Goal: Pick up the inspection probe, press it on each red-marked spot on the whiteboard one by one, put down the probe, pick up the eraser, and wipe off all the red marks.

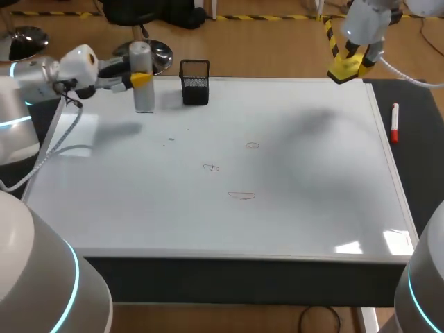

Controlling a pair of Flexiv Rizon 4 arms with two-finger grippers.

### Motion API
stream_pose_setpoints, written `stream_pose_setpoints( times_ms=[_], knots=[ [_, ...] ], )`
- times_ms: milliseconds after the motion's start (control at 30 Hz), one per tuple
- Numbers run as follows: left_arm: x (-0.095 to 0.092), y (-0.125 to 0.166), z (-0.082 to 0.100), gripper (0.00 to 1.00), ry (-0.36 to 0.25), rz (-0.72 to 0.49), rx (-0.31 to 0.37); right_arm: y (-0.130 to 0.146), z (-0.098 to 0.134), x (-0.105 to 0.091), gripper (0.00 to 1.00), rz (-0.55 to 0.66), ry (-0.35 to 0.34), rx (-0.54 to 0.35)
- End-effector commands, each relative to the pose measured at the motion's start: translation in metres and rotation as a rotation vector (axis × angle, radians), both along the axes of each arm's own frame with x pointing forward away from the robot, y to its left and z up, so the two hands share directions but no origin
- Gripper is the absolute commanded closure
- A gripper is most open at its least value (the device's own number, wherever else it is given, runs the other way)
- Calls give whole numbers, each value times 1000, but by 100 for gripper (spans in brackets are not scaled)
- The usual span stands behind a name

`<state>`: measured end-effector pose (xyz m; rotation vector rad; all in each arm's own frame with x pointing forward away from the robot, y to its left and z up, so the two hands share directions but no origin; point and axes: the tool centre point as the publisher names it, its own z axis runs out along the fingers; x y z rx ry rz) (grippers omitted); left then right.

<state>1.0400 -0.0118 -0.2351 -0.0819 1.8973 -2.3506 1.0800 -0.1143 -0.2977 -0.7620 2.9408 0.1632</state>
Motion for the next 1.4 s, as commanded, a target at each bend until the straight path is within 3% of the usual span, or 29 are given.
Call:
stream_pose_setpoints(
  times_ms=[33, 233, 567, 1233, 1400],
  knots=[
    [8, 16, 1, 100, 1, 25, 2, -1, 1, 0, 100, 1, 1, -3],
    [27, 31, -3, 100, 19, 57, -27, -1, 1, 0, 100, 1, 1, -3],
    [41, 43, -3, 100, 30, 98, -40, -1, 1, 0, 100, 1, 1, -3],
    [41, 44, 1, 100, 24, 97, -39, -1, 1, 0, 100, 1, 1, -3],
    [41, 44, 1, 100, 24, 97, -39, 33, 6, -18, 100, 97, 6, -26]
  ],
)
